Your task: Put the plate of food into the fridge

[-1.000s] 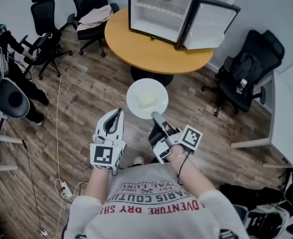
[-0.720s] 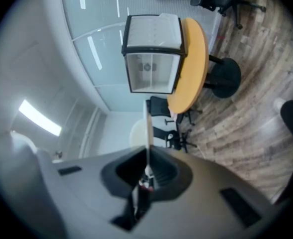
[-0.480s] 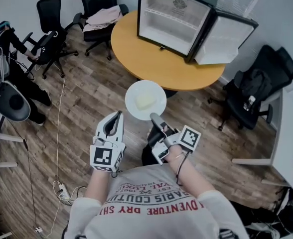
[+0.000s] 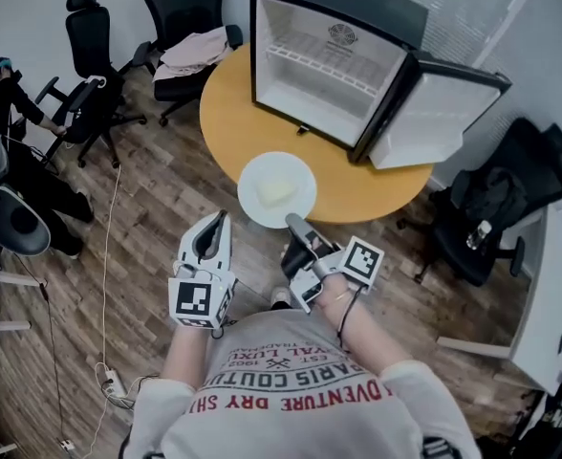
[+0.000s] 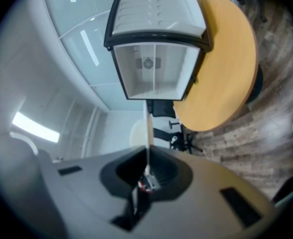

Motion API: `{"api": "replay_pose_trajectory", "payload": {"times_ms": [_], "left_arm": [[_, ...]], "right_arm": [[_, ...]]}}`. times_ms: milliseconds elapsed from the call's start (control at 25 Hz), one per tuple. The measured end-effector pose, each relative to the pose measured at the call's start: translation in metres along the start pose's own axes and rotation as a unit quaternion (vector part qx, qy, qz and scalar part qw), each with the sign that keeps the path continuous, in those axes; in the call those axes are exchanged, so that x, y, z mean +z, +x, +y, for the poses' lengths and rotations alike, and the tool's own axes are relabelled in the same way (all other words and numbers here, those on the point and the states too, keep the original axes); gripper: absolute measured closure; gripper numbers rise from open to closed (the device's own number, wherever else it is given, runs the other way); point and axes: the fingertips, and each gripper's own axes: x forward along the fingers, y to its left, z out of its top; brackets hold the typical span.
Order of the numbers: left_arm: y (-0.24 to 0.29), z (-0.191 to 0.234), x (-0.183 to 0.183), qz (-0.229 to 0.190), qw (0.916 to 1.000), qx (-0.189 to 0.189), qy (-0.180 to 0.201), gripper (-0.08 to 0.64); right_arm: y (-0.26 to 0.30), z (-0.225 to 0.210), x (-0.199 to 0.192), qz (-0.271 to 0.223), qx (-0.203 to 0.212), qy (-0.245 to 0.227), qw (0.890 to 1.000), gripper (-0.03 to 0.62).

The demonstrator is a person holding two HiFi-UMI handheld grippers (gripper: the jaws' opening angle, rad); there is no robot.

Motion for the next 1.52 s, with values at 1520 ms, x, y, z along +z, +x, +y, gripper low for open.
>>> {"api": "replay_pose_trajectory", "payload": {"times_ms": [1520], "left_arm": [[0.383, 0.070, 0.020, -0.004, 0.9662, -0.257, 0.012, 0.529]], "right_arm": [[0.190, 0.013, 0.273, -0.261, -0.001, 0.021, 0.965, 0.554]]}}
